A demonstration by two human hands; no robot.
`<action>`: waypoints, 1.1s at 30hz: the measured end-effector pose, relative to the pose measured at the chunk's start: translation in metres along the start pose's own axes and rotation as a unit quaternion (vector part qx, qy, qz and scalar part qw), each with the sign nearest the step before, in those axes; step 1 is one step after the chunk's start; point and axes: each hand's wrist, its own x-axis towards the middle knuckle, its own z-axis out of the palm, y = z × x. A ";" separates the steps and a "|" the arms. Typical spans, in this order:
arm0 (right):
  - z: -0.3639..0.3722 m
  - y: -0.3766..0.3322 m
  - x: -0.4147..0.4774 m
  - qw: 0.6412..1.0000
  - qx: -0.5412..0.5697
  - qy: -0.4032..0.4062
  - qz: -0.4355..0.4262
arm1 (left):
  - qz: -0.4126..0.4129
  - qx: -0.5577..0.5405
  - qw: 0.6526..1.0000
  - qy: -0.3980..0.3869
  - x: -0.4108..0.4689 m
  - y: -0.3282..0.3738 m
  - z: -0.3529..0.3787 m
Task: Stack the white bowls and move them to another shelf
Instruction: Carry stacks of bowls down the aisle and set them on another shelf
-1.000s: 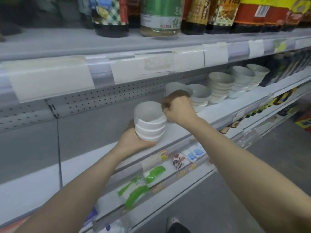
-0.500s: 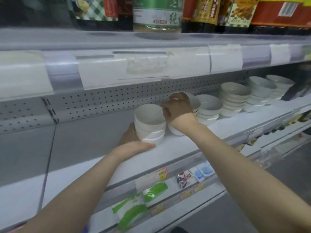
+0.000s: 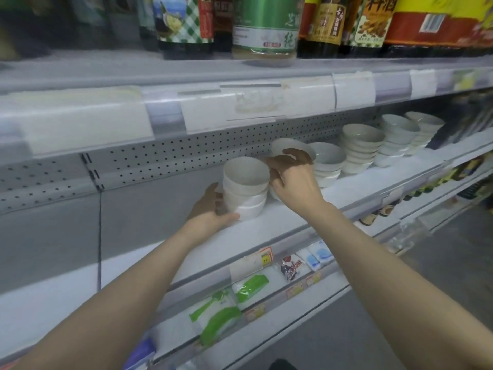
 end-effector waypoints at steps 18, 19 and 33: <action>-0.086 -0.105 -0.124 0.989 -0.125 0.013 -0.075 | 0.265 0.362 0.893 0.034 -0.140 0.052 -0.085; -0.091 -0.111 -0.128 0.989 -0.125 0.012 -0.081 | 0.274 0.371 0.887 0.038 -0.149 0.052 -0.091; -0.156 -0.278 -0.221 0.983 -0.078 0.006 -0.166 | 0.278 0.445 0.843 0.118 -0.364 0.020 -0.202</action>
